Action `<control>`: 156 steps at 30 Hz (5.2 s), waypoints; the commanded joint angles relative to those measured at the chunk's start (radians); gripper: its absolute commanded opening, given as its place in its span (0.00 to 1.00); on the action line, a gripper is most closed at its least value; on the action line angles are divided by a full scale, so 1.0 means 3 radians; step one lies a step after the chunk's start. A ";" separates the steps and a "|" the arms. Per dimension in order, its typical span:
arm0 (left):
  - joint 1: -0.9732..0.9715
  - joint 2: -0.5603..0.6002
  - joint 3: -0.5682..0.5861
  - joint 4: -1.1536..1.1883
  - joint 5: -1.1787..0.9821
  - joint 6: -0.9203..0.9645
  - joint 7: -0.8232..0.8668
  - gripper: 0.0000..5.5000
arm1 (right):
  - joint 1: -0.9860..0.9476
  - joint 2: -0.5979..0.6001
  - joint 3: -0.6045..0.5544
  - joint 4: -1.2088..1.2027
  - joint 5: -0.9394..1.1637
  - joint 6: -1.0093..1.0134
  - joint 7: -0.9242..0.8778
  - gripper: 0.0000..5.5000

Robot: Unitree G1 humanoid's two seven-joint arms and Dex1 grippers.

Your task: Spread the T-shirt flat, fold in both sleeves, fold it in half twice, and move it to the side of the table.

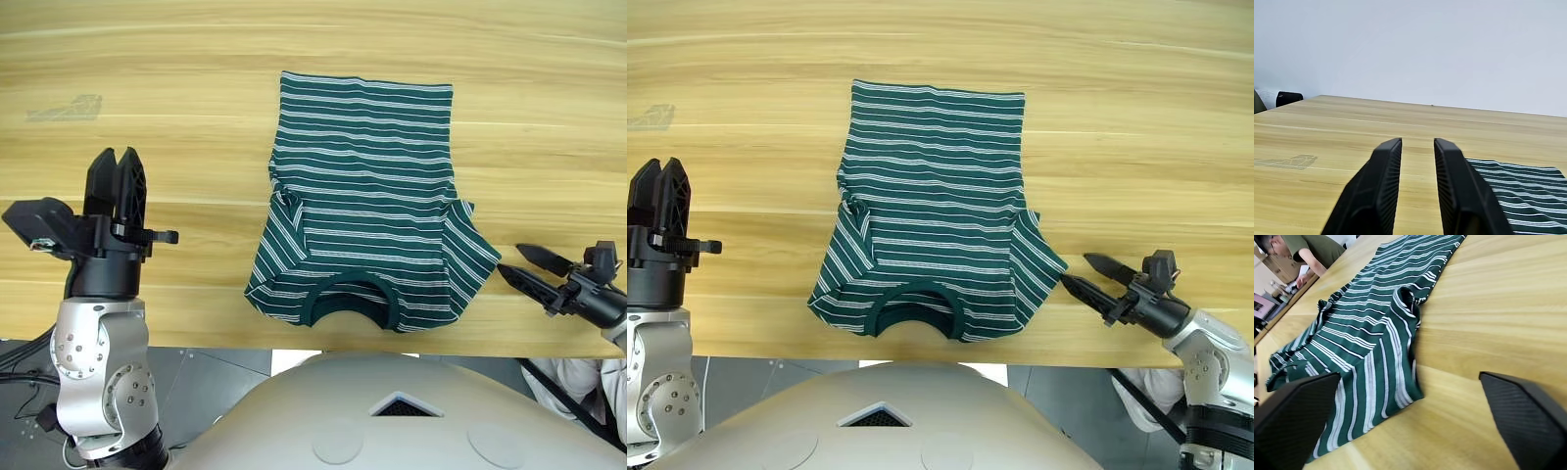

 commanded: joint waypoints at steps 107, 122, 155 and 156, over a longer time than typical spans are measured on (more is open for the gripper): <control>-0.0215 0.2488 -0.0503 0.2141 0.3910 -0.3252 -0.0559 0.22 | -0.1524 -0.0326 0.0756 0.1187 -0.3529 -0.6271 -0.1070 0.28; -0.0522 0.2656 -0.1164 0.2444 0.4492 -0.4073 -0.0480 0.22 | -0.1487 -0.0701 0.1262 0.1597 -0.4562 -0.6778 -0.2073 0.54; -0.0869 0.2528 -0.1735 0.2867 0.4705 -0.4230 -0.0119 0.49 | -0.1294 -0.0618 0.1913 0.1433 -0.4843 -0.6497 -0.2853 0.55; -0.0882 0.2525 -0.1768 0.2869 0.4757 -0.4243 -0.0106 0.52 | -0.1296 -0.0612 0.1915 0.1431 -0.4839 -0.6483 -0.2863 0.55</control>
